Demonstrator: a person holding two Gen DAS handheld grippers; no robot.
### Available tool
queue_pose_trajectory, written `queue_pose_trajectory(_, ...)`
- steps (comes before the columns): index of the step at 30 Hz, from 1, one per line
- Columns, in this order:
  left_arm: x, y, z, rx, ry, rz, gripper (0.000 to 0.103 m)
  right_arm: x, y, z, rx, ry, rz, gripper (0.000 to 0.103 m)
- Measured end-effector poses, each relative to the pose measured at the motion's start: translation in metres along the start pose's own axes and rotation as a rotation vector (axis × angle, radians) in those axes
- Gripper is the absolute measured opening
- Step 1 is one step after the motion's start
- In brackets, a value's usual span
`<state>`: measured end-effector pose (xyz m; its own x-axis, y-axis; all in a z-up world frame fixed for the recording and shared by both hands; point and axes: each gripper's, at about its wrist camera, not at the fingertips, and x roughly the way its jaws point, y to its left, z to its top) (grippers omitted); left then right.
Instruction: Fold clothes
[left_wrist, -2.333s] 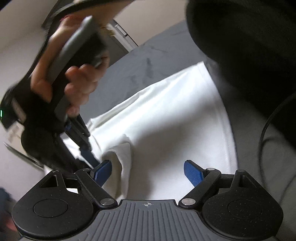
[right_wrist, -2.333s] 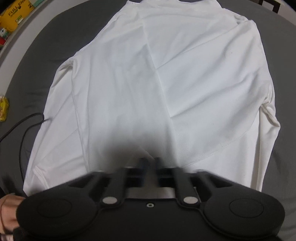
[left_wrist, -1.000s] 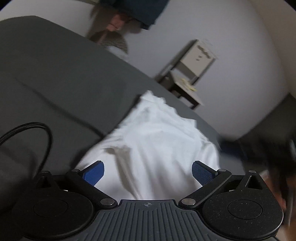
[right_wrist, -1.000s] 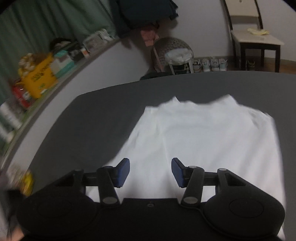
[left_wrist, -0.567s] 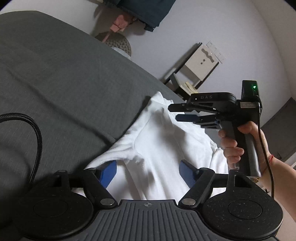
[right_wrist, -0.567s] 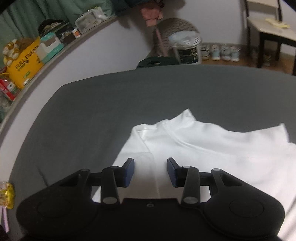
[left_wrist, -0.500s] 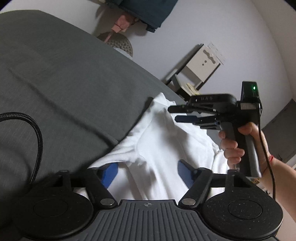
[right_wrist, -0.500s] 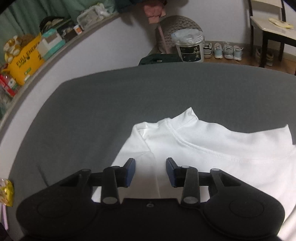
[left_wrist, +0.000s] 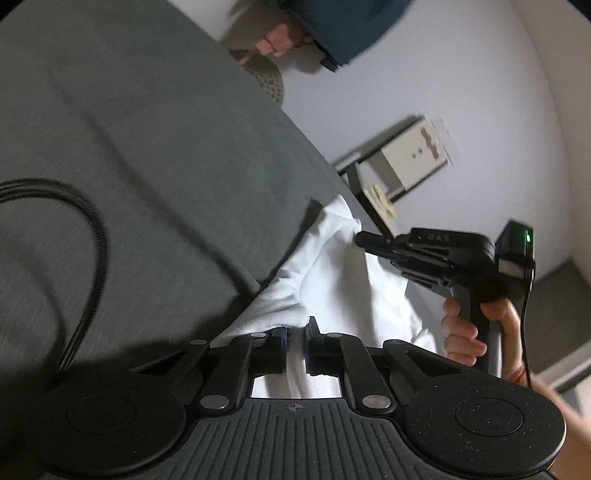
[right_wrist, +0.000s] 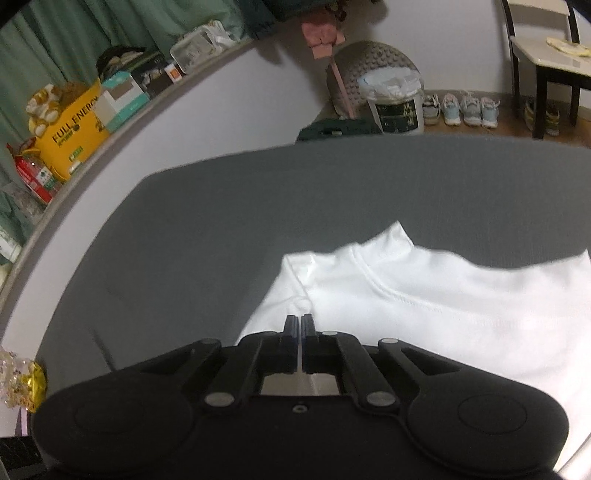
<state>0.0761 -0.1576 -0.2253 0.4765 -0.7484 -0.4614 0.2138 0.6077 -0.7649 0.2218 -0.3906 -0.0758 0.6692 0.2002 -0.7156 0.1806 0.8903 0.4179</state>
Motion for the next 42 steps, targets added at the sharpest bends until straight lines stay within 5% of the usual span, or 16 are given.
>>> queue_pose_trajectory(9,-0.004,0.008,0.004,-0.142,-0.123,0.008,0.008,0.038,0.049,0.03,-0.061,0.047,-0.032,0.002)
queue_pose_trajectory(17,0.013,0.01,0.001,-0.211,-0.124,0.079,0.009,0.085,0.068,0.022,-0.091,0.15,-0.236,0.005)
queue_pose_trajectory(19,0.016,0.01,0.002,-0.22,-0.122,0.083,0.009,0.078,0.067,0.025,-0.057,0.139,-0.18,0.015)
queue_pose_trajectory(21,0.018,0.011,0.004,-0.229,-0.119,0.085,0.009,0.074,0.066,0.027,-0.038,0.127,-0.165,0.052)
queue_pose_trajectory(22,0.02,0.012,0.005,-0.234,-0.117,0.084,0.009,0.075,0.067,0.026,-0.042,0.126,-0.17,0.053)
queue_pose_trajectory(23,0.021,0.012,0.006,-0.236,-0.114,0.084,0.009,0.076,0.068,0.026,-0.046,0.125,-0.175,0.05)
queue_pose_trajectory(25,0.022,0.012,0.007,-0.223,-0.114,0.087,0.009,0.082,0.069,0.024,-0.034,0.136,-0.175,0.027)
queue_pose_trajectory(26,0.023,0.013,0.008,-0.216,-0.115,0.089,0.009,0.087,0.069,0.023,-0.023,0.145,-0.173,0.005)
queue_pose_trajectory(35,0.011,0.015,0.006,-0.174,-0.148,0.138,0.008,0.101,0.064,0.018,0.114,0.05,-0.203,0.005)
queue_pose_trajectory(37,0.007,0.014,0.009,-0.153,-0.143,0.143,0.009,0.09,0.06,0.018,0.137,0.047,-0.18,0.013)
queue_pose_trajectory(40,-0.003,0.012,0.014,-0.132,-0.099,0.149,0.009,0.044,0.062,0.015,0.017,0.001,-0.181,0.048)
queue_pose_trajectory(42,-0.013,0.006,0.021,-0.105,-0.075,0.177,0.009,0.005,0.058,0.005,-0.05,-0.002,-0.174,0.054)
